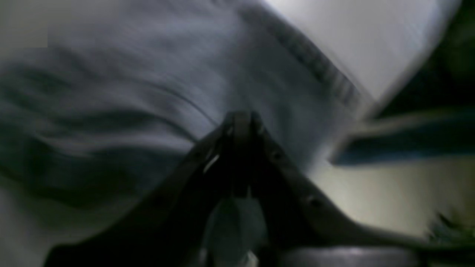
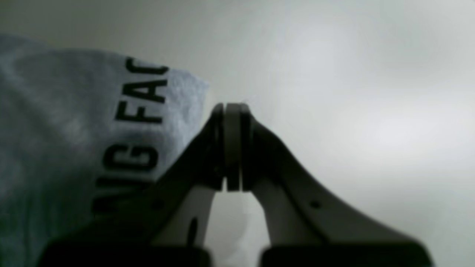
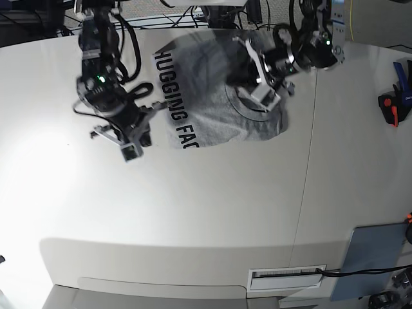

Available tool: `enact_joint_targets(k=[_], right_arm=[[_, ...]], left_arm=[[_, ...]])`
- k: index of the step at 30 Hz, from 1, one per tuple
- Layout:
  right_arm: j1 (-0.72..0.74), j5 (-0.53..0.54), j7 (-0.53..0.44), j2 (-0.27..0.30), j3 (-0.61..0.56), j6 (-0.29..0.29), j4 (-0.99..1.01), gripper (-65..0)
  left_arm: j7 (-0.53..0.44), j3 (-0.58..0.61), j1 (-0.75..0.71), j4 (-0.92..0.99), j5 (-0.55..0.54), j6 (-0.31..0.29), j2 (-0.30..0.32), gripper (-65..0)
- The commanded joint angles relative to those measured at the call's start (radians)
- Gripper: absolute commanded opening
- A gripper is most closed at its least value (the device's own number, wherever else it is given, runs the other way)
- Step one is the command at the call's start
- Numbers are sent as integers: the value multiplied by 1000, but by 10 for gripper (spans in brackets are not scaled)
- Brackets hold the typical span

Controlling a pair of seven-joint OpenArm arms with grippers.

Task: Fold the T-shirt properly
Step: 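Grasp the shirt's edges with both grippers and rotate it square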

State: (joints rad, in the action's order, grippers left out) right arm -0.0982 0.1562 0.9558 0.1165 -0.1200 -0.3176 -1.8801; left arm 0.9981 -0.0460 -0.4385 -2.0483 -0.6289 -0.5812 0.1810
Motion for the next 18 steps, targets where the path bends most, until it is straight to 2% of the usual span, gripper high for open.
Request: enact_joint_targets(k=[1,7,12,14,18], right_arm=[[39,7,-25,2,-26,-3,26,-650],[141,0,-18,3,-158,1,187,-650],[143,-93,0,3,-160,2,187,-650],[143,-105,18,10,-150,2,187,-650],[142,-104,40,68,-146,6,187,-650]], left_arm=[[-10,-2,-19,-13,-19,-14,2,-650],[-12,-2,-65,62,55,-16,2,-650],[-105,-2,-44,188,191,46,2,-650],[-108,-3,-13,239,245,69,3,-650],[-128,-3,84,330,334,124,3,-650]])
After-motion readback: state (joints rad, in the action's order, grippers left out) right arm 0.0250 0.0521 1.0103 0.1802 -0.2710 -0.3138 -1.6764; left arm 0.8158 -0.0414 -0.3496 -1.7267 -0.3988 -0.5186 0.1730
